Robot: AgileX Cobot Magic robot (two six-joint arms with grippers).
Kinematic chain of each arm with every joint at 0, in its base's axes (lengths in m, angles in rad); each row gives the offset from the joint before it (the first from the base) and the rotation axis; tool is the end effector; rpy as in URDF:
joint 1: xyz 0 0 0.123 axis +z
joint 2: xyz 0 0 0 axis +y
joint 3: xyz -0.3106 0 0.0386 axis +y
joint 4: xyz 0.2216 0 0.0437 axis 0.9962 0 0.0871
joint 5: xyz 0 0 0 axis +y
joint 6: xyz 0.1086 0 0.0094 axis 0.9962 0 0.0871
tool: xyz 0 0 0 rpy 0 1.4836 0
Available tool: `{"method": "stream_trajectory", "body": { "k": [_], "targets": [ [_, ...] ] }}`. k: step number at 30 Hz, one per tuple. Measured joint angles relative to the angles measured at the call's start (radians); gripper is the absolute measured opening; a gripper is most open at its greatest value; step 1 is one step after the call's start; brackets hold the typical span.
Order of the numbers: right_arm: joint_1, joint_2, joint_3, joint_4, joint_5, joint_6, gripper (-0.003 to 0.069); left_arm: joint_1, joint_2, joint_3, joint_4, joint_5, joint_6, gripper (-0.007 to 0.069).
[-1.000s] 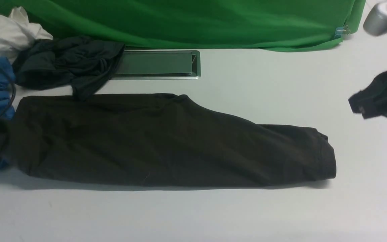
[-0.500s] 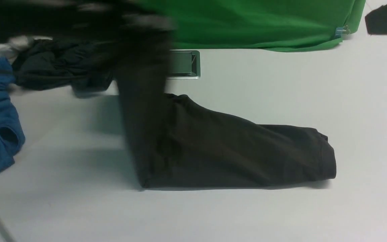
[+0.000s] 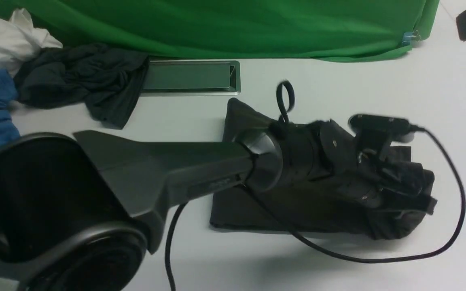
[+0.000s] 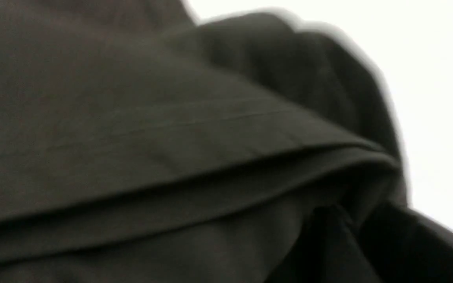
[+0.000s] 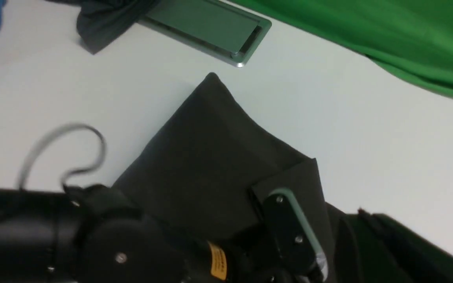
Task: Fold a long-sleeved shirt on a white desktop.
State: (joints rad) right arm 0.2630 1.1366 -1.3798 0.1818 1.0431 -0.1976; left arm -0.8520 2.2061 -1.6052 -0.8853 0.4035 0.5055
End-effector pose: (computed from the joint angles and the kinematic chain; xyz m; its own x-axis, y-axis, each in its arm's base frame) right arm 0.1798 0.0661 0.4469 -0.5836 -0.2646 -0.7678 -0.4354 0.9000 0.0207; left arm 0.3022 -0.3958 0.1880 -0.7212 0.3439 -0.6013 0.6574 0.6133 -0.4378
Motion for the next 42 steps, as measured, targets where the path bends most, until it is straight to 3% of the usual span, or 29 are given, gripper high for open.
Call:
{"method": "stream_trajectory", "body": {
  "k": [1, 5, 6, 8, 13, 17, 21, 24, 28, 31, 39, 42],
  "targets": [
    [0.000, -0.002, 0.000, 0.000, 0.002, -0.004, 0.0041, 0.006, -0.006, -0.005, 0.023, 0.005, -0.013, 0.0320],
    [0.000, -0.003, 0.000, 0.001, 0.002, -0.008, 0.0050, 0.025, -0.049, -0.015, 0.057, 0.020, -0.016, 0.0514],
    [0.000, -0.006, 0.000, 0.001, 0.002, -0.008, 0.0056, 0.041, -0.085, -0.016, 0.097, 0.030, -0.017, 0.0597],
    [0.000, -0.011, 0.000, 0.000, -0.006, -0.008, 0.0059, 0.076, -0.149, -0.025, 0.180, 0.060, -0.020, 0.0665],
    [0.000, -0.047, 0.000, 0.000, -0.051, -0.010, 0.0069, 0.230, -0.303, -0.034, 0.372, 0.177, -0.173, 0.0692],
    [0.000, -0.059, 0.037, 0.001, -0.090, -0.014, 0.0081, 0.353, -0.333, -0.032, 0.430, 0.274, -0.227, 0.0693],
    [0.005, -0.029, 0.167, 0.037, -0.129, -0.073, 0.0095, 0.432, -0.310, 0.048, 0.404, 0.325, -0.186, 0.0633],
    [0.009, 0.068, 0.280, 0.067, -0.173, -0.091, 0.0108, 0.435, -0.237, 0.162, 0.336, 0.343, -0.108, 0.0448],
    [0.009, 0.207, 0.310, 0.072, -0.248, -0.108, 0.0182, 0.436, -0.169, 0.240, 0.344, 0.309, -0.157, 0.0155],
    [0.015, 0.306, 0.309, 0.076, -0.325, -0.145, 0.0262, 0.441, -0.173, 0.245, 0.381, 0.279, -0.187, 0.0036],
    [0.090, 0.573, 0.206, 0.074, -0.404, -0.158, 0.0321, 0.446, -0.173, 0.245, 0.377, 0.263, -0.190, 0.0020],
    [0.099, 0.658, 0.134, 0.064, -0.442, -0.128, 0.0394, 0.446, -0.172, 0.245, 0.375, 0.262, -0.190, 0.0020]
  ]
}}
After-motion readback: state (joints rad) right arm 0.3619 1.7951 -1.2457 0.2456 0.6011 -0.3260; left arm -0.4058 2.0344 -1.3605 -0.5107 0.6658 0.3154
